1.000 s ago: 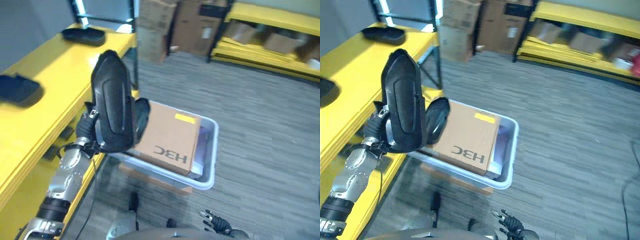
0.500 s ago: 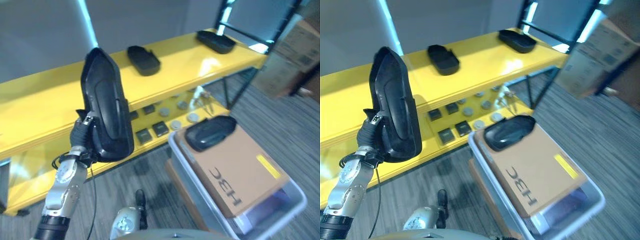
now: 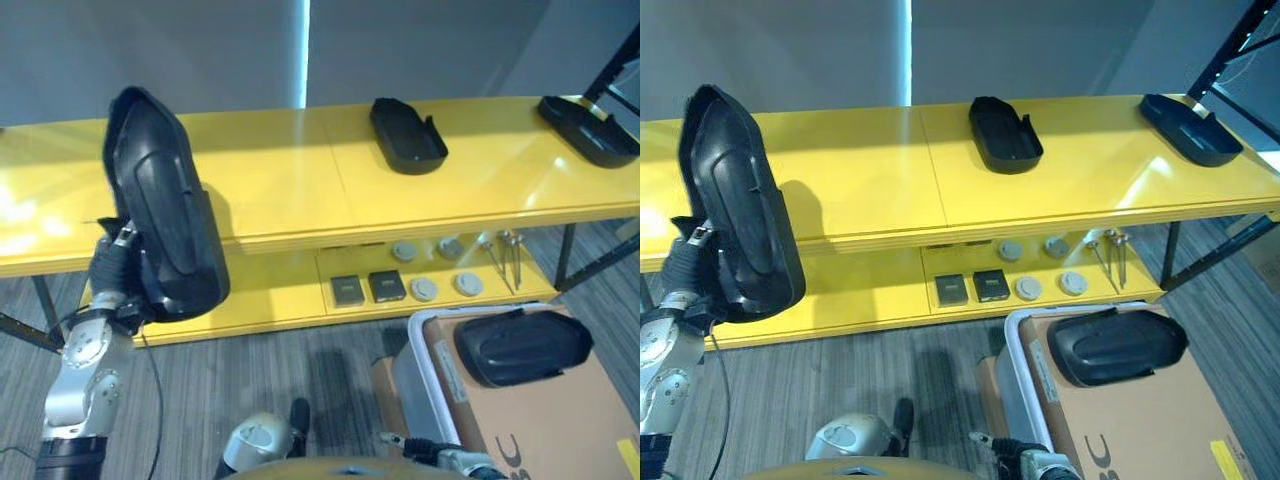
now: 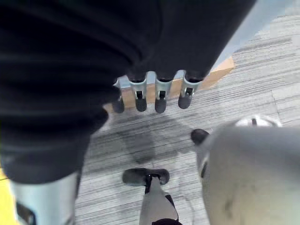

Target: Move parts from the plastic box to the shelf.

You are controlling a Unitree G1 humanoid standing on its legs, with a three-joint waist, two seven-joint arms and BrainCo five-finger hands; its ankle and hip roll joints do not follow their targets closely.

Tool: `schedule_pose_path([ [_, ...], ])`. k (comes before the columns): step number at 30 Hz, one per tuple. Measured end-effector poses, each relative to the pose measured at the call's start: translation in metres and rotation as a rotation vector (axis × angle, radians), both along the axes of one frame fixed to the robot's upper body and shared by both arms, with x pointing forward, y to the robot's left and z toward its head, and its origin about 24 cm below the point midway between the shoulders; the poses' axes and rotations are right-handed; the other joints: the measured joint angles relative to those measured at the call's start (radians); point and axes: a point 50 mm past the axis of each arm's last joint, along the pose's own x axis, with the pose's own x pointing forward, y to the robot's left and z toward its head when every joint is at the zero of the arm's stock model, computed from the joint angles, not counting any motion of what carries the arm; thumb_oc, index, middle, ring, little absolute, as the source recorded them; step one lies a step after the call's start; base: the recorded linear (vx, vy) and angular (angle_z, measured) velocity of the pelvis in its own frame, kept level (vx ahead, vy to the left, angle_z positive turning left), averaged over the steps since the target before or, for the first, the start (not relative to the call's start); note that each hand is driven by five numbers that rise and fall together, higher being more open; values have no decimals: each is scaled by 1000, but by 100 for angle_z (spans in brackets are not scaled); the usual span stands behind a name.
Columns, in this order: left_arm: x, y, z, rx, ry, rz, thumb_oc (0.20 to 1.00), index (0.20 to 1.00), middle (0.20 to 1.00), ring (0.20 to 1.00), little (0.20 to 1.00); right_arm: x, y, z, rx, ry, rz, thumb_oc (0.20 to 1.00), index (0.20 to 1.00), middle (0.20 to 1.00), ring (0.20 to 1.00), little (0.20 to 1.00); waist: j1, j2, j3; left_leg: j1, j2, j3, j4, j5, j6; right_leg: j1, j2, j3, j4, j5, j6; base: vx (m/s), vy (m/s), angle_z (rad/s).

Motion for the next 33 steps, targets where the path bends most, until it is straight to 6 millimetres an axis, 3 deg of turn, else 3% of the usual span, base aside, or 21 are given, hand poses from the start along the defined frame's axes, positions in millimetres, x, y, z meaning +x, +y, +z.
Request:
schedule_pose_path([
  [1, 2, -2, 1, 12, -1, -19, 200, 200, 200, 200, 200, -1, 3, -1, 2, -2, 0, 1000, 1000, 1000, 1000, 1000, -15, -4, 7, 11, -5, -1, -7, -2, 5, -48, -16, 36, 107, 19, 9, 61, 91, 16],
  [2, 5, -3, 5, 39, -2, -38, 200, 200, 200, 200, 200, 8, -2, 2, -19, -67, -17, 1000, 1000, 1000, 1000, 1000, -37, -5, 24, 10, -18, -24, 8, 7, 26, -132, -22, 126, 268, 17, 30, -2, -37, 18],
  [3, 11, -6, 7, 60, 1, -63, 200, 200, 200, 200, 200, 20, -10, 8, -31, -123, -29, 1000, 1000, 1000, 1000, 1000, -63, -17, 33, 7, -27, -52, 27, 17, 25, -204, -6, 194, 387, 4, 40, 56, -152, 35],
  [4, 19, -14, 7, 75, 7, -101, 200, 200, 200, 200, 200, 23, -16, 10, -38, -132, -32, 1000, 1000, 1000, 1000, 1000, -94, -6, 41, 7, -27, -82, 24, 25, 4, -265, 42, 241, 385, -7, 33, 215, -416, 98],
  [5, 32, -36, 15, 80, -22, -182, 200, 200, 200, 200, 200, 10, -25, 7, -39, -83, -57, 1000, 1000, 1000, 1000, 1000, -135, 31, 69, 5, -4, -163, -2, 22, -39, -331, 155, 267, 206, -8, -11, 274, -398, 134],
  [6, 39, -45, 18, 69, -37, -207, 200, 200, 200, 200, 200, -2, -24, 3, -24, -43, -77, 1000, 1000, 1000, 1000, 1000, -172, -2, 80, 3, -2, -155, 10, -53, -133, -342, 164, 299, 18, 13, -32, 302, -431, 185],
  [7, 44, -48, 27, 87, -58, -220, 200, 200, 200, 200, 200, -13, -14, -3, 13, -5, -80, 1000, 1000, 1000, 1000, 1000, -210, -65, 89, -84, -33, -190, 244, -130, -39, -337, 98, 376, -181, 46, 16, 204, -237, 140],
  [8, 45, -50, 32, 88, -78, -230, 200, 200, 200, 200, 200, -28, -19, -5, 2, 43, -92, 1000, 1000, 1000, 1000, 1000, -211, -47, 93, -94, 13, -260, 364, -219, -53, -343, 88, 424, -279, 88, 84, 231, -247, 73],
  [9, 45, -47, 29, 73, -69, -207, 200, 200, 200, 200, 200, -32, -11, -7, 16, 57, -84, 1000, 1000, 1000, 1000, 1000, -181, -88, 110, -68, -23, -254, 377, -225, -66, -344, 40, 466, -331, 147, 81, 198, -199, 19],
  [10, 41, -44, 17, 51, -22, -174, 200, 200, 200, 200, 200, -43, -7, -10, 33, 76, -110, 1000, 1000, 1000, 1000, 1000, -190, -77, 105, -57, -16, -273, 372, -229, -63, -316, 48, 479, -401, 197, 54, 160, -169, 34],
  [12, 35, -38, 7, 49, 31, -156, 200, 200, 200, 200, 200, -56, -2, -11, 65, 94, -108, 1000, 1000, 1000, 1000, 1000, -203, -80, 91, -17, 3, -289, 299, -213, -73, -284, 76, 467, -415, 247, 16, 131, -187, 65],
  [15, 26, -34, -8, 68, 103, -110, 200, 200, 200, 200, 200, -71, -5, -12, 55, 136, -68, 1000, 1000, 1000, 1000, 1000, -188, -88, 23, 58, 21, -296, 128, -125, -97, -190, 120, 413, -486, 291, -7, 110, -173, 30],
  [16, 25, -36, -11, 62, 118, -95, 200, 200, 200, 200, 200, -72, -8, -12, 41, 143, -64, 1000, 1000, 1000, 1000, 1000, -185, -97, 4, 82, 23, -301, 89, -96, -99, -138, 131, 411, -556, 340, -45, 139, -171, 17],
  [21, 26, -40, -17, 117, 168, -56, 200, 200, 200, 200, 200, -57, -20, -7, 14, 107, -52, 1000, 1000, 1000, 1000, 1000, -220, -55, -18, 154, 83, -293, -36, -60, -146, -79, 179, 380, -625, 350, -72, 95, -106, 6],
  [24, 36, -34, -5, 226, 167, -27, 200, 200, 200, 200, 200, -56, -19, -7, 19, 106, -47, 1000, 1000, 1000, 1000, 1000, -271, -52, -25, 151, 127, -187, -73, -48, -176, -79, 191, 351, -624, 340, -86, 67, -17, 28],
  [26, 44, -27, 2, 285, 177, 0, 200, 200, 200, 200, 200, -60, -19, -7, 18, 119, -39, 1000, 1000, 1000, 1000, 1000, -292, -49, -26, 151, 142, -141, -82, -33, -177, -81, 193, 338, -624, 336, -84, 74, 42, 14],
  [29, 67, 5, 3, 426, 296, 130, 200, 200, 200, 200, 200, -71, -19, -8, 9, 164, -5, 1000, 1000, 1000, 1000, 1000, -326, -34, -35, 165, 141, -120, -89, -23, -170, -84, 193, 355, -625, 331, -78, 115, 89, -13],
  [31, 73, 44, -14, 478, 474, 265, 200, 200, 200, 200, 200, -72, -21, -7, -5, 175, 52, 1000, 1000, 1000, 1000, 1000, -378, -10, -40, 175, 136, -102, -110, -21, -174, -86, 190, 370, -625, 333, -78, 116, 119, -23],
  [33, 72, 56, -23, 502, 557, 329, 200, 200, 200, 200, 200, -83, -26, -7, 1, 199, 50, 1000, 1000, 1000, 1000, 1000, -404, 9, -42, 174, 133, -92, -111, -25, -169, -90, 187, 379, -624, 333, -78, 56, 83, -15],
])
